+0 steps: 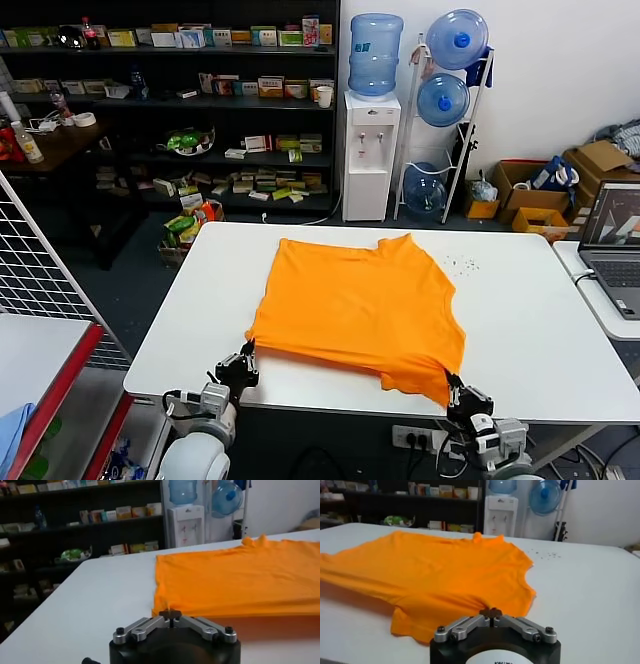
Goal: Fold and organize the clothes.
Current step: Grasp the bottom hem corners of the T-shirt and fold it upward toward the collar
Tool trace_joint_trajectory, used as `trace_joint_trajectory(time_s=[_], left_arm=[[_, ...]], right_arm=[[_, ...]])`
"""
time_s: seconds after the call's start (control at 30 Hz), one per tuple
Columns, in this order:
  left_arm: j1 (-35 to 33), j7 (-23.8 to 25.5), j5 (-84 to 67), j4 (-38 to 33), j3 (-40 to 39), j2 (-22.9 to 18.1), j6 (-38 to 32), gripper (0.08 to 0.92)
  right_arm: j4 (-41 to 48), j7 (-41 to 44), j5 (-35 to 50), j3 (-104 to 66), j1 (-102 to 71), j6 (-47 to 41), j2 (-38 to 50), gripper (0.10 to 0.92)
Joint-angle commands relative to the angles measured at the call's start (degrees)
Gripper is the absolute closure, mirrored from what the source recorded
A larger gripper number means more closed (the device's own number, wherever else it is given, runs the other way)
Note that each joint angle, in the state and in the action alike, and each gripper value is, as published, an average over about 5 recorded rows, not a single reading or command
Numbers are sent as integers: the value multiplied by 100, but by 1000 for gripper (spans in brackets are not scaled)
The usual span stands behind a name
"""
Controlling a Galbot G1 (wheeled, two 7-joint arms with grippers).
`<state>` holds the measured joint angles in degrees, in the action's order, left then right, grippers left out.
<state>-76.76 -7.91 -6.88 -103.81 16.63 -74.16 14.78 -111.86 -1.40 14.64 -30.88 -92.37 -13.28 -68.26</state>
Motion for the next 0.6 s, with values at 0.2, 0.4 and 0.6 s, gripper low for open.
trace_joint_trajectory(time_s=[0.2, 0.4, 0.6], left_arm=[[229, 0, 251, -40, -46, -84, -158, 910], [710, 5, 246, 590, -266, -105, -208, 910], [1175, 4, 245, 1164, -512, -96, -231, 910]], right_arm=[[305, -90, -171, -23, 568, 640, 358, 900], [1208, -3, -94, 212, 1555, 808, 518, 900], [2108, 76, -17, 527, 2503, 846, 609, 900]])
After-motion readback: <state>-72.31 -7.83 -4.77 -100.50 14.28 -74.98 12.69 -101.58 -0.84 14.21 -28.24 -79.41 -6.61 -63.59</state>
